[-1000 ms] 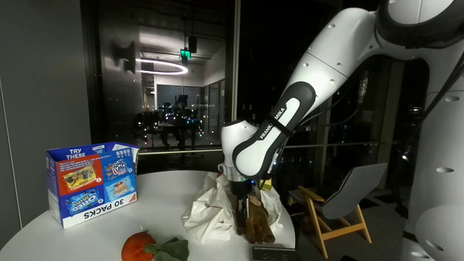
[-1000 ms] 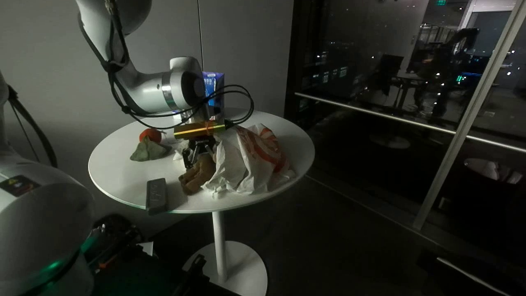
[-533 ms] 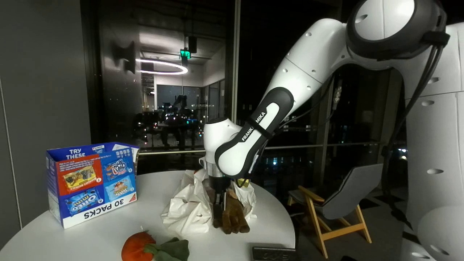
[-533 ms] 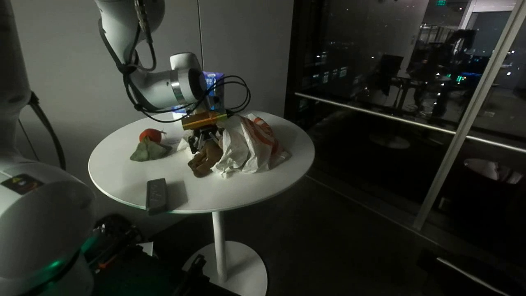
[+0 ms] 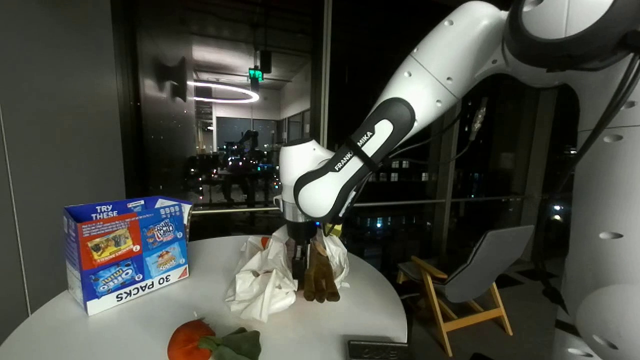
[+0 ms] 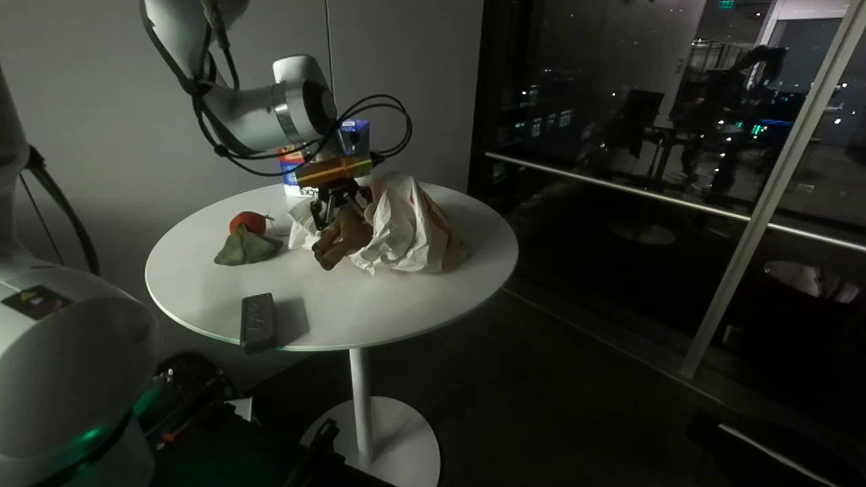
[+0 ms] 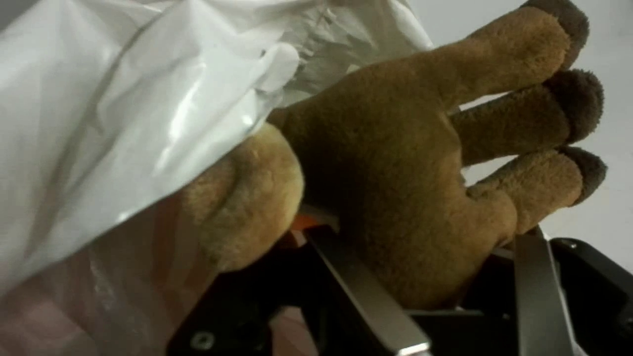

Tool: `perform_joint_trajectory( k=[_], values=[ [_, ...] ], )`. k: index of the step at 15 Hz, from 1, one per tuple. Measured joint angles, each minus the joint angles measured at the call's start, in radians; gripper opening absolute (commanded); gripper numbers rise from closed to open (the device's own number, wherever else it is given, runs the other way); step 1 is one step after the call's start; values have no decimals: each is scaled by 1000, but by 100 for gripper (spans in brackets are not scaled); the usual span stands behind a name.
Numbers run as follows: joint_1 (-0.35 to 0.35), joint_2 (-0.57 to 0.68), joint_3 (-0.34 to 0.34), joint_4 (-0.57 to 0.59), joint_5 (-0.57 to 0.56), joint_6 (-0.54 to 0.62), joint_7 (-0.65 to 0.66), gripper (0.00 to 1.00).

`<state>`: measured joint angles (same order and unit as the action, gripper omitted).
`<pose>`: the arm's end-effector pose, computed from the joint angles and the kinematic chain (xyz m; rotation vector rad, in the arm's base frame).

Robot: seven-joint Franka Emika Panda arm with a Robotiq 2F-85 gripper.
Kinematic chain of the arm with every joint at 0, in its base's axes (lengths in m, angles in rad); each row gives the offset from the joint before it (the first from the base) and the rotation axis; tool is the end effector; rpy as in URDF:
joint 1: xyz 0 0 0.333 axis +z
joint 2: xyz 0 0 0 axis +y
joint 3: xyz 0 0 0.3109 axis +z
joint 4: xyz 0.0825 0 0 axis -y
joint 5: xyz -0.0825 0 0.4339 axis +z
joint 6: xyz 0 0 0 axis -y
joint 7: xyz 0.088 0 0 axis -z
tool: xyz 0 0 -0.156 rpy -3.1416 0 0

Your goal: Empty the plastic

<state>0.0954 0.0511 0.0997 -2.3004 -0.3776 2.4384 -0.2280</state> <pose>0.5591 0.0982 0.2465 2.7113 0.9921 0.1196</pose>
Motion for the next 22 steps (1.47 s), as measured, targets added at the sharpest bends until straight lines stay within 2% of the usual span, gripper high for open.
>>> perform_joint_trajectory(
  k=[3, 6, 8, 10, 12, 13, 15, 17, 19, 22],
  values=[
    [0, -87, -1, -47, 16, 59, -79, 14],
    [-1, -147, -15, -110, 51, 198, -157, 15],
    [-8, -163, -26, -157, 39, 311, -156, 14],
    [-33, -166, -30, -197, -47, 427, -101, 14],
    [-92, -170, -17, -224, -218, 521, 22, 15],
    [-125, -174, -9, -230, -305, 553, 88, 40],
    [-162, -179, -4, -235, -406, 570, 180, 41],
    [-161, -175, -4, -250, -393, 537, 192, 53],
    [-121, -159, -6, -275, -259, 447, 116, 69],
    [-14, -112, -44, -303, 3, 370, -90, 92]
  ],
)
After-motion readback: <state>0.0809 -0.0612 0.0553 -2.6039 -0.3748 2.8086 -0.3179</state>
